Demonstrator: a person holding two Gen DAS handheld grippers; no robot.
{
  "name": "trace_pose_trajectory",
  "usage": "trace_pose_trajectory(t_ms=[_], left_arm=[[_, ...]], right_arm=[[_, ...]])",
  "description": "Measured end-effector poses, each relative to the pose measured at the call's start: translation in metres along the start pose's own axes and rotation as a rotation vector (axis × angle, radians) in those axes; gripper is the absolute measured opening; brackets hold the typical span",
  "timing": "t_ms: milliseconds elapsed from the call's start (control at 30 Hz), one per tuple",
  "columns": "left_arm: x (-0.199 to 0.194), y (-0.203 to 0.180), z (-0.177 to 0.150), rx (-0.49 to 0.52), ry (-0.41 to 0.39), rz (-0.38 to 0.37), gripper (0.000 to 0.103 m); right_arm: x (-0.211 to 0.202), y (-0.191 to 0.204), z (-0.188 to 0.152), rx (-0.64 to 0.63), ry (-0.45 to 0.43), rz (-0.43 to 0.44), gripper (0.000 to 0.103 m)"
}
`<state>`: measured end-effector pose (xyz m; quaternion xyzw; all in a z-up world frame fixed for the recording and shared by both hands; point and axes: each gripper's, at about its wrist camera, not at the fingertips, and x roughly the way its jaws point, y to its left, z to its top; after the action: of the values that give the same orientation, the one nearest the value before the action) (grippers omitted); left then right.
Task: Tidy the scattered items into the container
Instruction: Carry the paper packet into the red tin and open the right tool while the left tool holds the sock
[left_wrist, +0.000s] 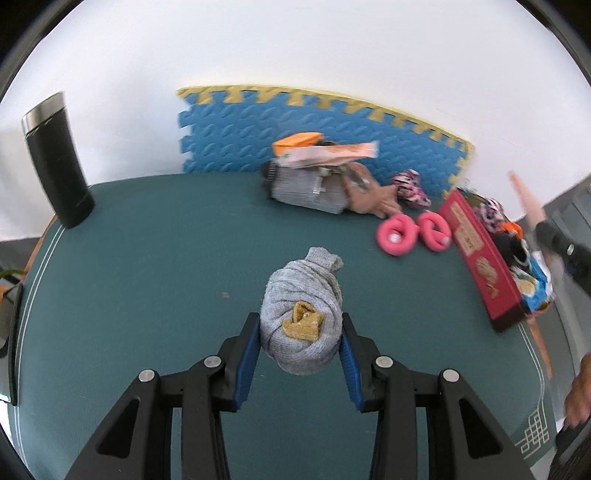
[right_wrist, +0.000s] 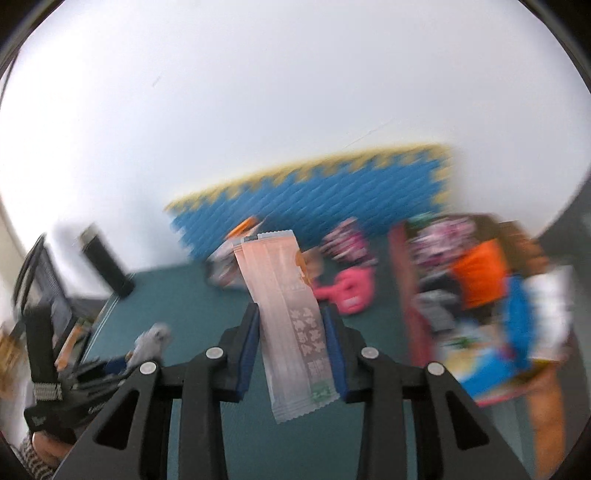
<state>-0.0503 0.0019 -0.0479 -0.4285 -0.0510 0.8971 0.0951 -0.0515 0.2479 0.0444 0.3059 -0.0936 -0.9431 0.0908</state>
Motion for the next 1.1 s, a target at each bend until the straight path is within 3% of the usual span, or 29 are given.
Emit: trace_pose_trajectory(t_ms=[233, 500, 733, 1100], left_arm=[[-0.002, -0.028, -0.004, 0.05, 0.01, -0.019, 0.042], [-0.003, -0.044, -0.005, 0.084, 0.013, -0.02, 0.042], [-0.002, -0.053, -0.006, 0.104, 0.014, -0.027, 0.042], [-0.007, -0.076, -0.004, 0.157, 0.0, -0.042, 0.042]], right_arm=[[-0.025, -0.076, 0.009, 0.119, -0.048, -0.197, 0.037], [0.002, -0.113, 0.011, 0.166, -0.018, -0.302, 0.038], [0.021, -0.123, 0.006, 0.178, 0.021, -0.331, 0.041], [0.001, -0.106, 0.0, 0.156, -0.031, -0.305, 0.06]])
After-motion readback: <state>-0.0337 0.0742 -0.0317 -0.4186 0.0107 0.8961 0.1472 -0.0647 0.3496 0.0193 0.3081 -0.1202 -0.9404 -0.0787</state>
